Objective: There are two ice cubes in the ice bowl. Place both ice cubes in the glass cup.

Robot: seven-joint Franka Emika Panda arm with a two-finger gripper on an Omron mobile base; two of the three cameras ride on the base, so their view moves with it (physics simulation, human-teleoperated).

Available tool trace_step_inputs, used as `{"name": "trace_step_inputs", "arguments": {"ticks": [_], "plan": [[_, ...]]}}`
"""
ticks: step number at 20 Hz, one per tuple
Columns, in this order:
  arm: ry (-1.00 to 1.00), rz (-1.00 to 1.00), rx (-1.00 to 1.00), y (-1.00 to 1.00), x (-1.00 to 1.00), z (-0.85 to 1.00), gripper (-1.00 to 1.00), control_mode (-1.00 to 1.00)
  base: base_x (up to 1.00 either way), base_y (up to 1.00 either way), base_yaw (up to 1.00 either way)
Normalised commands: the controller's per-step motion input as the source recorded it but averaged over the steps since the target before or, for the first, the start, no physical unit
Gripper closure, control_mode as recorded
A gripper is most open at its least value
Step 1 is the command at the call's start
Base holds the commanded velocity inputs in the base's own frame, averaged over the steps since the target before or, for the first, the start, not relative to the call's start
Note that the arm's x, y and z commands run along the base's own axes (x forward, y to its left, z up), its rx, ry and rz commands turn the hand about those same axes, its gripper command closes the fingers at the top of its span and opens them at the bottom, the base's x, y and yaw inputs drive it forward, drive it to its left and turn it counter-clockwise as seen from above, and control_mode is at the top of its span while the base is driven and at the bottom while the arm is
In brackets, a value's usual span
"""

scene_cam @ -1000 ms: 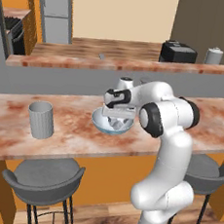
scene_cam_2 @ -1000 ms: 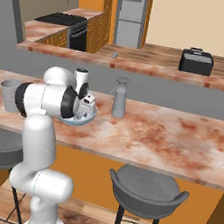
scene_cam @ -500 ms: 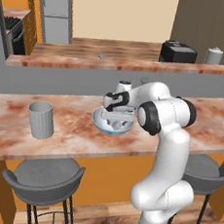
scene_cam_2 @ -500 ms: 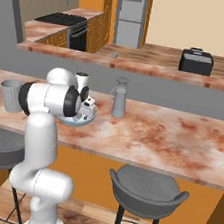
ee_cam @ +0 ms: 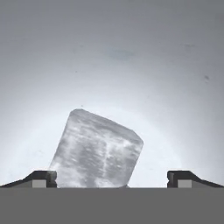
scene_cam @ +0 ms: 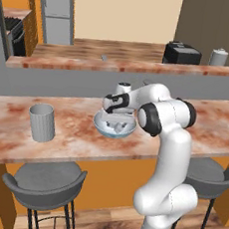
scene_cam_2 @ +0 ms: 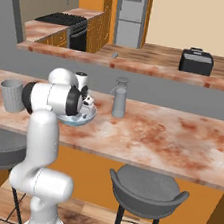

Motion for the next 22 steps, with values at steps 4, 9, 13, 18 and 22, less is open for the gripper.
{"name": "trace_step_inputs", "arguments": {"ticks": [4, 9, 13, 18, 22], "plan": [[0.0, 0.0, 0.0, 0.27, 0.0, -0.12, 1.0, -1.0, 0.0, 0.0, 0.0], [0.04, 0.0, 0.0, 0.03, 0.0, -0.01, 1.0, -1.0, 0.0, 0.0, 0.0], [-0.06, 0.0, 0.0, 0.01, -0.14, 0.21, 1.0, -1.0, 0.0, 0.0, 0.0], [-0.16, 0.0, 0.0, 0.15, -0.14, 0.9, 1.0, -1.0, 0.0, 0.0, 0.0], [-0.18, 0.0, 0.0, 0.28, -0.33, 1.0, 1.0, -1.0, 0.0, 0.0, 0.0]]}}
